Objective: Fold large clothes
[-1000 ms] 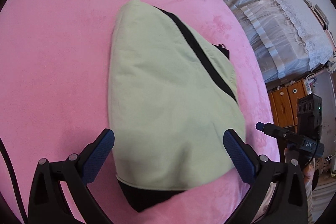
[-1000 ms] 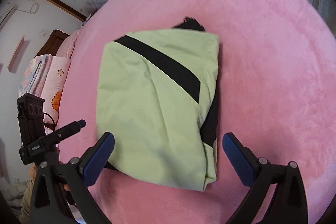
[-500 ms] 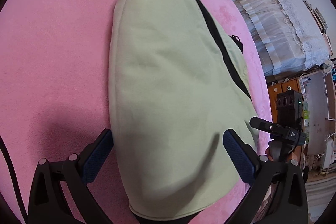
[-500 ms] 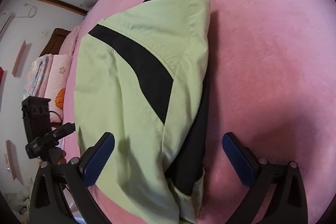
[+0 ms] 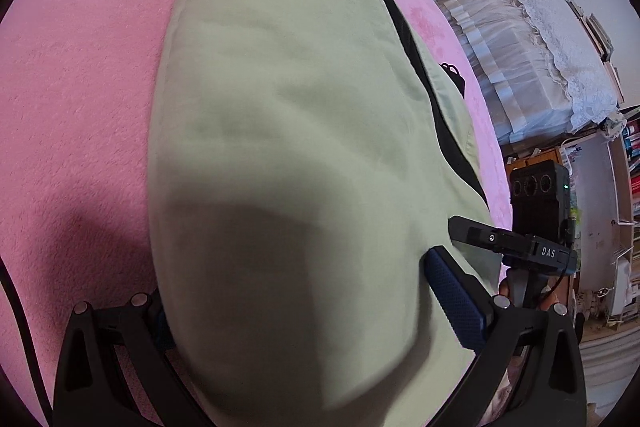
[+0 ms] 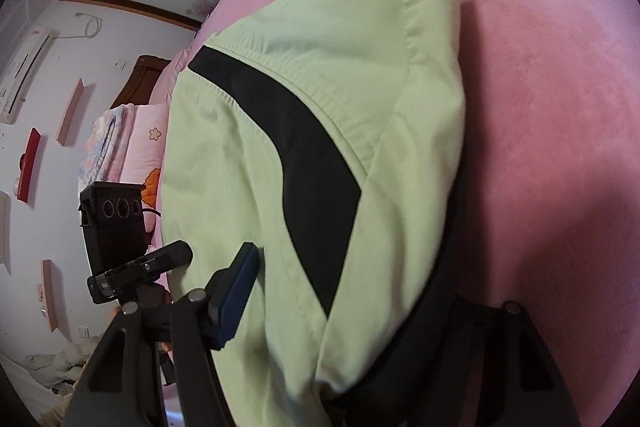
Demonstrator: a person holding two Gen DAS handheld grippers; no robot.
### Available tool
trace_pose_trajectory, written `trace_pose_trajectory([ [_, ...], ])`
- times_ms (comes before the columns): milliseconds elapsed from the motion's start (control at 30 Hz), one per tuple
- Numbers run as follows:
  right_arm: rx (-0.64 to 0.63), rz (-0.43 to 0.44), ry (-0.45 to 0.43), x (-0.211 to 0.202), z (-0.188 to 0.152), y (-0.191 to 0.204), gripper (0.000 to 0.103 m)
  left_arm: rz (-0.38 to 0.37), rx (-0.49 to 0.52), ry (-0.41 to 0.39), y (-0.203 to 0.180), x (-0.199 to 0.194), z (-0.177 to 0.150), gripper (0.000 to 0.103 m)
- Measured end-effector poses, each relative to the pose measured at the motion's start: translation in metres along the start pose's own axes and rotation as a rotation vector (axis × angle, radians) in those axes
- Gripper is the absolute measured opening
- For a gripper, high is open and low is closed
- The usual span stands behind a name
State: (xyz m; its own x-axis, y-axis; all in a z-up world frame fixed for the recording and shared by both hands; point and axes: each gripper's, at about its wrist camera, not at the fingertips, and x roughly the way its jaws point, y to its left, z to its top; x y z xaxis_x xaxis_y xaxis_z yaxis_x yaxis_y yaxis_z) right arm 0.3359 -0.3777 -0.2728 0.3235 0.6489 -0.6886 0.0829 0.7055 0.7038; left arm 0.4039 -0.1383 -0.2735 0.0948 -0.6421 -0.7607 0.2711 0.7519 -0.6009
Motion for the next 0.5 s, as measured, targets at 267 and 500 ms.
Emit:
trace_pose_trajectory([
  [267,-0.109,-0.114,-0.078,-0.006,-0.009,0.033,0.015,0.26,0.102,-0.041,-0.047,-0.005,-0.006,0.065],
  [500,-0.208,-0.21,-0.11,-0.021,-0.033,0.087,0.01,0.34,0.246,-0.079,-0.093,-0.04,-0.018,0.04],
])
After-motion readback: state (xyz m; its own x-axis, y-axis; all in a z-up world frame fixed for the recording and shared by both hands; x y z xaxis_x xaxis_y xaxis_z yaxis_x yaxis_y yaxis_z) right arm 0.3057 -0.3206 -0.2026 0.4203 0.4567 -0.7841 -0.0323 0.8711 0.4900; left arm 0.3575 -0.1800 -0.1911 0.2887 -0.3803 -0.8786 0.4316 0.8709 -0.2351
